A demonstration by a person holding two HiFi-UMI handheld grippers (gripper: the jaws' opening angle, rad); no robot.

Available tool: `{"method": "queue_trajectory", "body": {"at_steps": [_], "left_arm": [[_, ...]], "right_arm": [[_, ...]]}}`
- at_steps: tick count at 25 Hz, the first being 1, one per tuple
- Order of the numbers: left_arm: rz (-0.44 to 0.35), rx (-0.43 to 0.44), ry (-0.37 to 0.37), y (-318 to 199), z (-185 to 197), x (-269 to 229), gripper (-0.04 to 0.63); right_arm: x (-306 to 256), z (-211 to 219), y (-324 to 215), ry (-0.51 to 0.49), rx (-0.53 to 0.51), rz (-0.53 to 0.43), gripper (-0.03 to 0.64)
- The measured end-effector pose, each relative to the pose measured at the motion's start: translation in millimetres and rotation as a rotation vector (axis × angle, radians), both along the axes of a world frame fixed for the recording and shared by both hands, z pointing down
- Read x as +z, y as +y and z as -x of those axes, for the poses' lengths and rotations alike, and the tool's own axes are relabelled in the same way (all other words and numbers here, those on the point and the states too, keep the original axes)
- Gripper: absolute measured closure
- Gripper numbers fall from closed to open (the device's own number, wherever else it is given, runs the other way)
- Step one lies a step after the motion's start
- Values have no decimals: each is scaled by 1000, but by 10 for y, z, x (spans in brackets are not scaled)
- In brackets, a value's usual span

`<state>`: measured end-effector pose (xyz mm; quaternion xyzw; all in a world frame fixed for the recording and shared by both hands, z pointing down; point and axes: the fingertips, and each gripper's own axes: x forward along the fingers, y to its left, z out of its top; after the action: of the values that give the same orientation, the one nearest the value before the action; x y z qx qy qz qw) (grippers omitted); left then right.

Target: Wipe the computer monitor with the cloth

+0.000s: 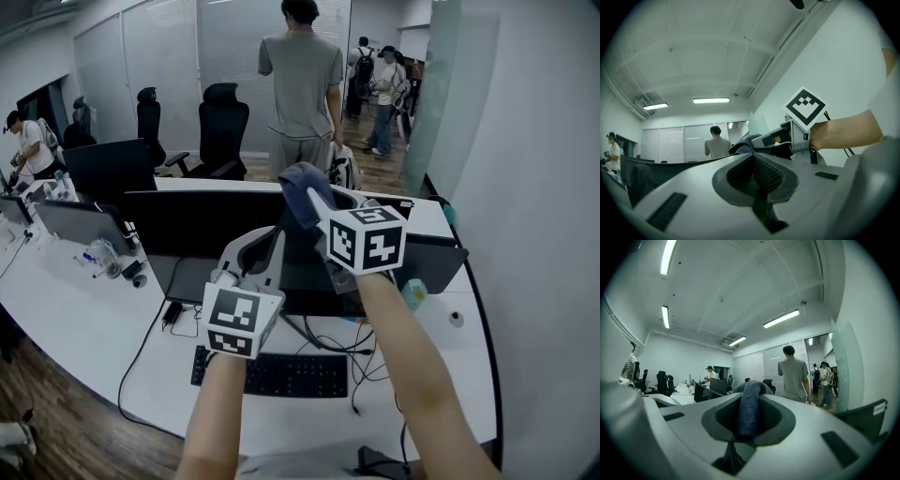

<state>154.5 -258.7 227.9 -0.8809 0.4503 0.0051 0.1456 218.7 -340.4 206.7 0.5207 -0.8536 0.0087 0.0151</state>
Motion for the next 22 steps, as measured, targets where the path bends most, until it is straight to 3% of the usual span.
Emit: {"method": "queue_trajectory", "body": {"at_steps": [22], "left_arm": [[18,53,1,106,-619,63,589]], "right_arm": [[12,-732,122,-28,48,-11,551]]}}
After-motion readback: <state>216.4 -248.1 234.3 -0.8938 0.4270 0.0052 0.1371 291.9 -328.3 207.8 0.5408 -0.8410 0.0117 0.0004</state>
